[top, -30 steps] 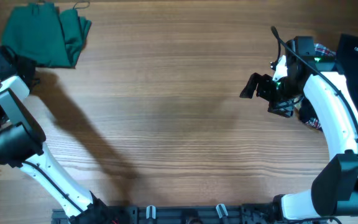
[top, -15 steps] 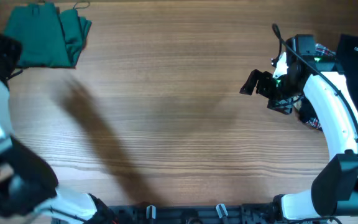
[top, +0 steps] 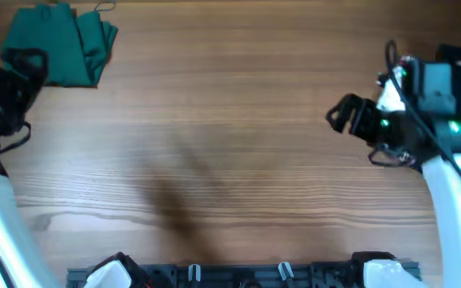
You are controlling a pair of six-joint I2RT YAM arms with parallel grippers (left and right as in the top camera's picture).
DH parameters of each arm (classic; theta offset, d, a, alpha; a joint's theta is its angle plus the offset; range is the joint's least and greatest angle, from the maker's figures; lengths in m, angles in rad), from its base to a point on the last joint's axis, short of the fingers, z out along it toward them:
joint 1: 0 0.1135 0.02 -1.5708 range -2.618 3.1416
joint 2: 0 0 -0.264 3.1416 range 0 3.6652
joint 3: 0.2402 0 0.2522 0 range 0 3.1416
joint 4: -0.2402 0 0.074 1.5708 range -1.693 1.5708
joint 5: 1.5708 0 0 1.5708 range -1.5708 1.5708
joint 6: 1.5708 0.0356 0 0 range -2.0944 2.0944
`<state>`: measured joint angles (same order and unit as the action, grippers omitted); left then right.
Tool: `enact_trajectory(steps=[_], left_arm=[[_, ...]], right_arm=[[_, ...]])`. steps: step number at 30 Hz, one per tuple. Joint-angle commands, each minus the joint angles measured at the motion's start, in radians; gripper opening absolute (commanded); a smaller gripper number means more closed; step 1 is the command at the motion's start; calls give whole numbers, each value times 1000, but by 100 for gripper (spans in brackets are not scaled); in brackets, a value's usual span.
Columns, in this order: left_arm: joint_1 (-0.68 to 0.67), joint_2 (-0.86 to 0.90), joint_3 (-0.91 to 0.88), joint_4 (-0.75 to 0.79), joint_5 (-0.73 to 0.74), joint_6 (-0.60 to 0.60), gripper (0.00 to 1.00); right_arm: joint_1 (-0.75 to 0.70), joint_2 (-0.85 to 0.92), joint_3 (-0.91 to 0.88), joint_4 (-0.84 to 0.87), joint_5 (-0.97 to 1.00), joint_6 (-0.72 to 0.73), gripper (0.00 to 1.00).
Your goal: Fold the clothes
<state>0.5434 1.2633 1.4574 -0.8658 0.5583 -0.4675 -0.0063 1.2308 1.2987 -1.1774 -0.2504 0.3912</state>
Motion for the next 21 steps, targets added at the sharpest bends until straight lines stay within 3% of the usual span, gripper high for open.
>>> enact_trajectory(steps=[1,5,10,15,21], left_arm=[[-37,-32,2,-59,107,104,100],[-171,-34,1,-121,97,220,99],[-318,-32,1,-126,-7,225,100],[-340,-32,1,-127,-19,225,100],[-340,-32,1,-127,-18,225,100]], right_arm=[[3,-104,12,-48,52,5,100],[3,-239,12,-140,142,6,100],[3,-399,12,-232,148,55,100],[3,-514,7,-302,189,56,100],[3,-534,-32,-320,280,57,100]])
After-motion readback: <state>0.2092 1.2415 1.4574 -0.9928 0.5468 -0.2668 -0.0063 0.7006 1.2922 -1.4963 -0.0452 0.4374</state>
